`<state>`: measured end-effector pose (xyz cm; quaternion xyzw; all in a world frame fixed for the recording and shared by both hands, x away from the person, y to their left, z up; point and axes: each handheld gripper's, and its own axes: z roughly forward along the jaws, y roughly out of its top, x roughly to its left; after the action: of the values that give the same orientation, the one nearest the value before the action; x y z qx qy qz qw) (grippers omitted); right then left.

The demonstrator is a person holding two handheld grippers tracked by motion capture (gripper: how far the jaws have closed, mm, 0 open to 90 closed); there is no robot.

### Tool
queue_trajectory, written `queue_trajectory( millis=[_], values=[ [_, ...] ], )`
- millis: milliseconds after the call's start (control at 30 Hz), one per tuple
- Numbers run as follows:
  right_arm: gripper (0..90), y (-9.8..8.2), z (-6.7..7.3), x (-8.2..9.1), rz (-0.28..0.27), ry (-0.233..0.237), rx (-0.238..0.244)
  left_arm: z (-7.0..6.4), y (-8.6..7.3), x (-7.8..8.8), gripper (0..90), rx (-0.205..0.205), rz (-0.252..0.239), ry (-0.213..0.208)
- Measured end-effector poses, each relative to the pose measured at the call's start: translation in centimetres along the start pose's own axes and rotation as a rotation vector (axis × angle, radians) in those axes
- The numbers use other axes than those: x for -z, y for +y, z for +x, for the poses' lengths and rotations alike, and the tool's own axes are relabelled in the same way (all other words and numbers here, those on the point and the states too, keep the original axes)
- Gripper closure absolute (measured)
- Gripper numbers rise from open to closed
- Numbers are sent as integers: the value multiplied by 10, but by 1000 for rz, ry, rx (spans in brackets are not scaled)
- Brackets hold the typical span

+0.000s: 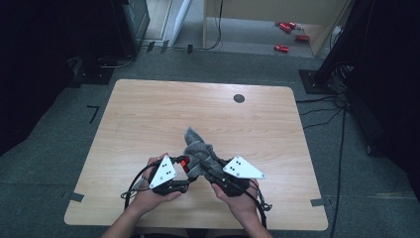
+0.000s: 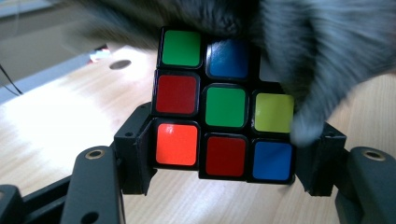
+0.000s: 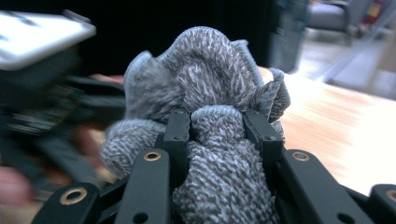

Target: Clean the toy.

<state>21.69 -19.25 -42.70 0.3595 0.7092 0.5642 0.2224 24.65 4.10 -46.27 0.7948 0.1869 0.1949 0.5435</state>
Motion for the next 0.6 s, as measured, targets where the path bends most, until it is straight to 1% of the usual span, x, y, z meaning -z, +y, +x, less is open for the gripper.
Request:
queue_trajectory(
  millis=[67, 100, 133, 167, 200, 267, 333, 367, 400, 433, 467, 500, 533, 600],
  values=[
    [665, -5, -11, -1, 29, -54, -11, 2, 1, 2, 343, 12, -11, -2],
    [665, -8, -16, 0, 45, -73, -32, 3, 1, 2, 343, 15, -13, -1],
    [665, -9, -20, 1, 53, -86, -48, 4, 1, 1, 344, 18, -12, 0],
    [665, -9, -23, 2, 49, -91, -59, 4, 1, 0, 344, 19, -5, 1],
    [665, -7, -23, 4, 37, -86, -61, 4, 0, -1, 344, 13, 8, 6],
    [665, -1, -17, 8, 5, -65, -45, 2, -2, -5, 343, 4, 36, 7],
    [663, 5, -6, 10, -30, -19, -6, 0, -3, -7, 343, 4, 41, -7],
    [662, 7, 0, 10, -41, 6, 14, -2, -2, -7, 344, 1, 38, -11],
    [662, 8, 5, 9, -43, 18, 41, -3, -1, -6, 344, 0, 28, -13],
    [661, 7, 8, 7, -31, 15, 55, -4, 2, -4, 344, 7, 5, -18],
    [661, 7, 8, 7, -31, 15, 55, -4, 2, -4, 343, 7, 5, -18],
    [660, 2, 4, 4, -32, 14, 21, -4, 3, -3, 343, -2, 10, -5],
    [660, 0, 1, 3, -18, 0, 6, -2, 3, -1, 343, 0, 6, -5],
    [661, -4, -6, 2, 16, -51, 7, 2, 3, 1, 343, 15, -4, 0]
  ],
)
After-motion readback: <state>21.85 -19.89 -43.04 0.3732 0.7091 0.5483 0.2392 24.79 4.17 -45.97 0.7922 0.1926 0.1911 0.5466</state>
